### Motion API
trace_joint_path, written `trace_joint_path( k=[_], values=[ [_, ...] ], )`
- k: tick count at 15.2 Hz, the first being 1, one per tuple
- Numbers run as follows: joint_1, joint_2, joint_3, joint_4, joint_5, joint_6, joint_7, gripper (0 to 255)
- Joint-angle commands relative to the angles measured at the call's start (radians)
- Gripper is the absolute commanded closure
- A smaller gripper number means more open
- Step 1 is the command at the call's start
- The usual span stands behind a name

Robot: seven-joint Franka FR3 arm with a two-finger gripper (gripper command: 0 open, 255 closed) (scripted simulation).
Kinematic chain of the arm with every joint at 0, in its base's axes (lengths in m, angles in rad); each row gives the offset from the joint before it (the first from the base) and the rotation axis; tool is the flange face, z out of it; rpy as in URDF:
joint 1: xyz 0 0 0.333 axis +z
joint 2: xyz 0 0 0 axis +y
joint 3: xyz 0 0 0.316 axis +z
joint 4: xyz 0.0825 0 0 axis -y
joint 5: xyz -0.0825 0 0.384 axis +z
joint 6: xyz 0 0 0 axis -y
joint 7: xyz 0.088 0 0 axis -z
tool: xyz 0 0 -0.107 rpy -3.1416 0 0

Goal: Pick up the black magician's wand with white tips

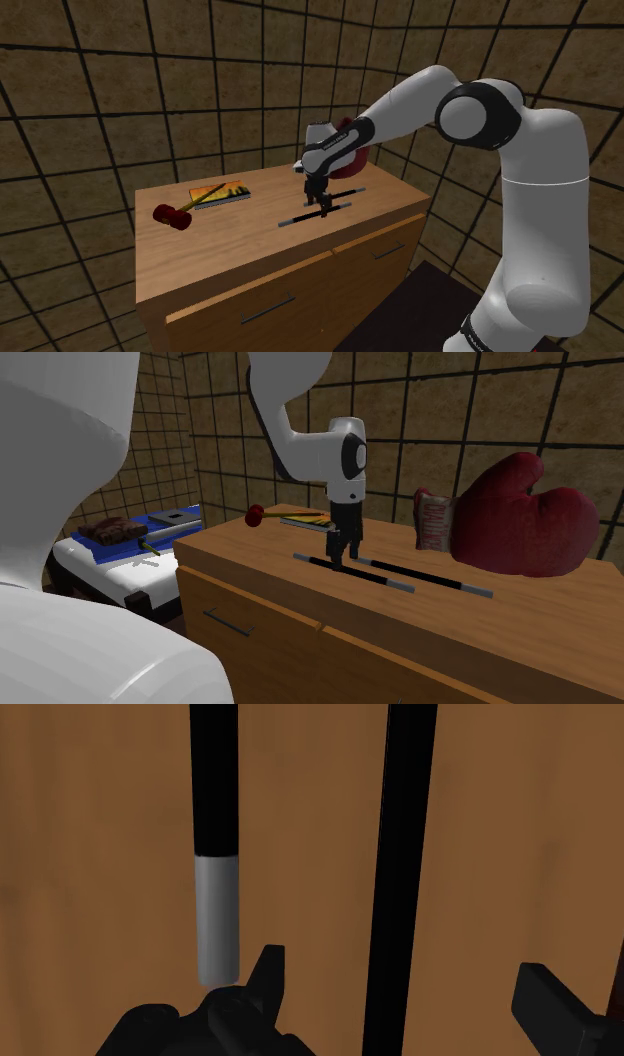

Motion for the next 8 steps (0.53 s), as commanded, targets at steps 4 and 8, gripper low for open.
trace_joint_path(
  k=[4, 8],
  values=[
    [-0.001, 0.011, 0.001, -0.002, 0.001, 0.013, -0.001, 255],
    [-0.001, 0.011, 0.001, -0.002, 0.001, 0.013, -0.001, 255]
  ],
)
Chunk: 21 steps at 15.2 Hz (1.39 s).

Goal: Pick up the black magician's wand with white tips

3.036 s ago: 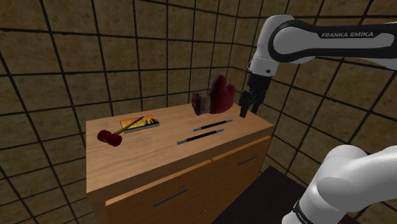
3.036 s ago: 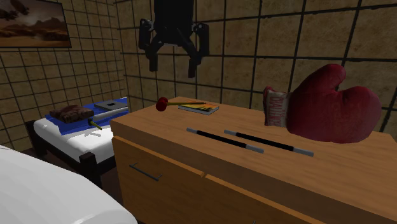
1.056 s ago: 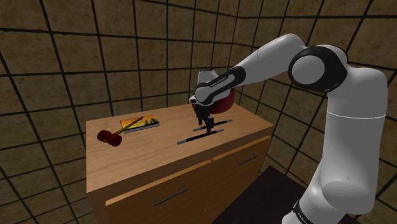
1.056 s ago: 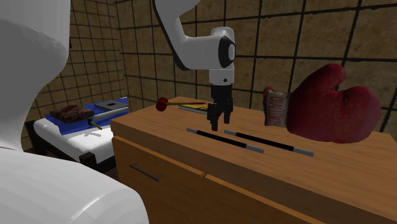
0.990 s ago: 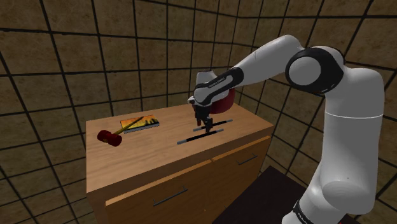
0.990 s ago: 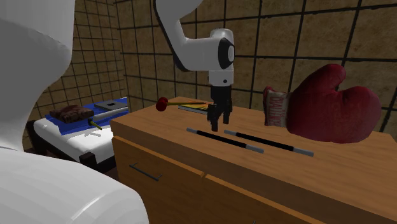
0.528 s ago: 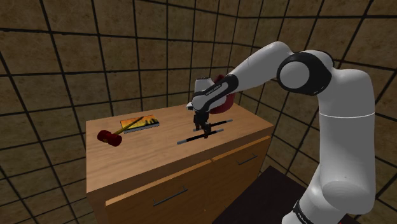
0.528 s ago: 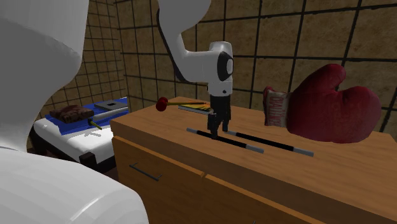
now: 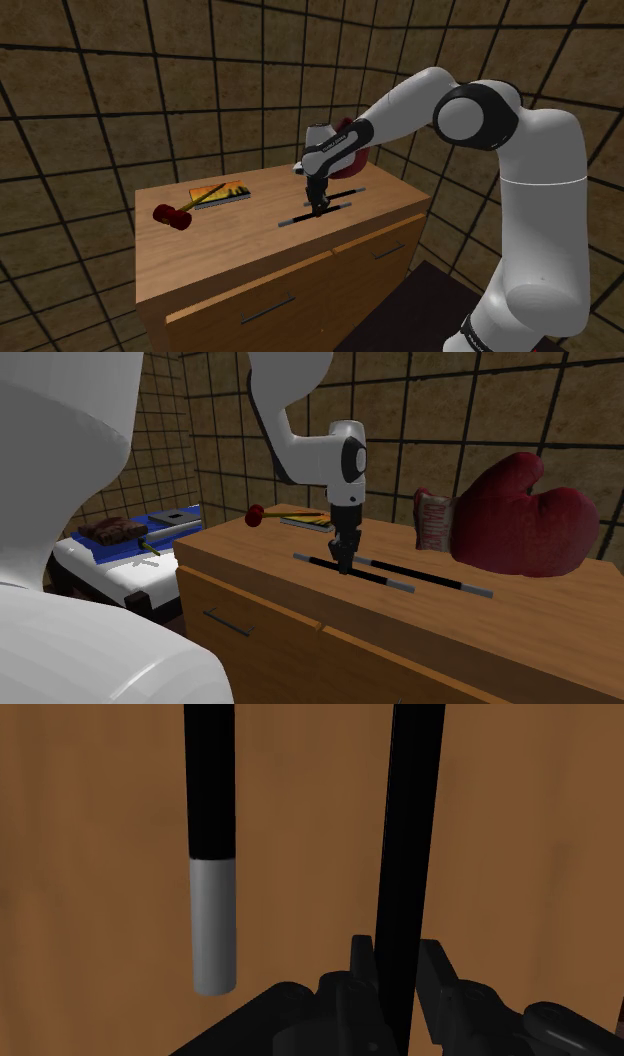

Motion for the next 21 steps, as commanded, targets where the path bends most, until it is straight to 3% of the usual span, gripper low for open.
trace_joint_path(
  k=[1, 21],
  values=[
    [0.0, 0.0, 0.0, 0.0, 0.0, 0.0, 0.0, 255],
    [0.007, -0.113, -0.007, 0.057, -0.016, -0.17, 0.004, 255]
  ],
)
